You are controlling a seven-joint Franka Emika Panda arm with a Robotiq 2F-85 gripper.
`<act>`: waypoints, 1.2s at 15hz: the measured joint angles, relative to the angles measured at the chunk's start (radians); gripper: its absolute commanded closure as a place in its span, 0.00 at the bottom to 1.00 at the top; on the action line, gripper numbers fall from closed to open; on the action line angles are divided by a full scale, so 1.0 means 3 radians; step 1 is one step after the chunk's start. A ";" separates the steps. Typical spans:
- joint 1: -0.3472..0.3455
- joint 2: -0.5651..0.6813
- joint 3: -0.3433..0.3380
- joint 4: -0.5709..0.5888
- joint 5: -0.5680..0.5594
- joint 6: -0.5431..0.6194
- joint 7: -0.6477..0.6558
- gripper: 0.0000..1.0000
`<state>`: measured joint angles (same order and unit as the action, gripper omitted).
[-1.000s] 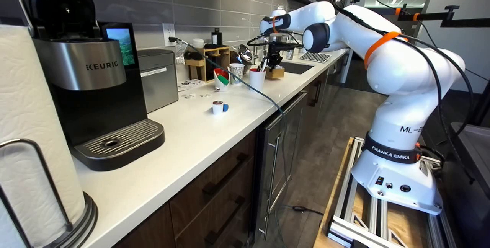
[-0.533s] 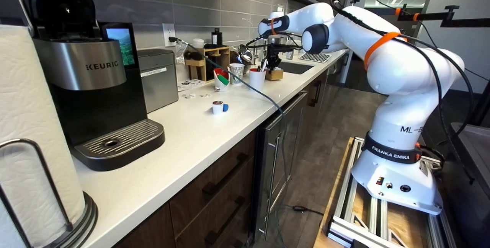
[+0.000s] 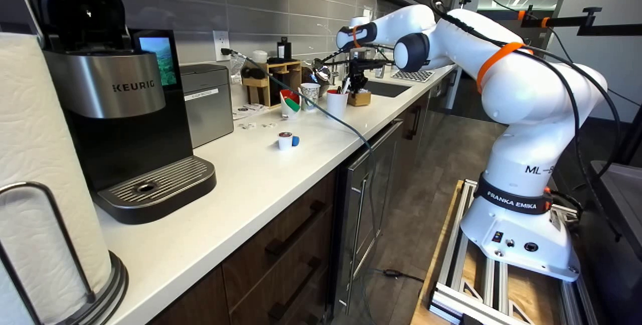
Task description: Move the wooden holder to the right.
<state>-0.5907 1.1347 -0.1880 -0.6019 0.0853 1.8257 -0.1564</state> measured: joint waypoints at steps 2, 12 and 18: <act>0.0016 0.0000 -0.0026 0.0002 -0.0020 0.0000 0.0001 0.54; 0.0052 -0.0022 -0.0106 0.0092 -0.0059 -0.0024 0.0031 0.48; -0.0037 -0.0024 0.0029 0.0492 -0.0077 -0.0428 0.0063 0.49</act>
<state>-0.6019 1.1276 -0.1793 -0.4544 0.0623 1.6973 -0.1375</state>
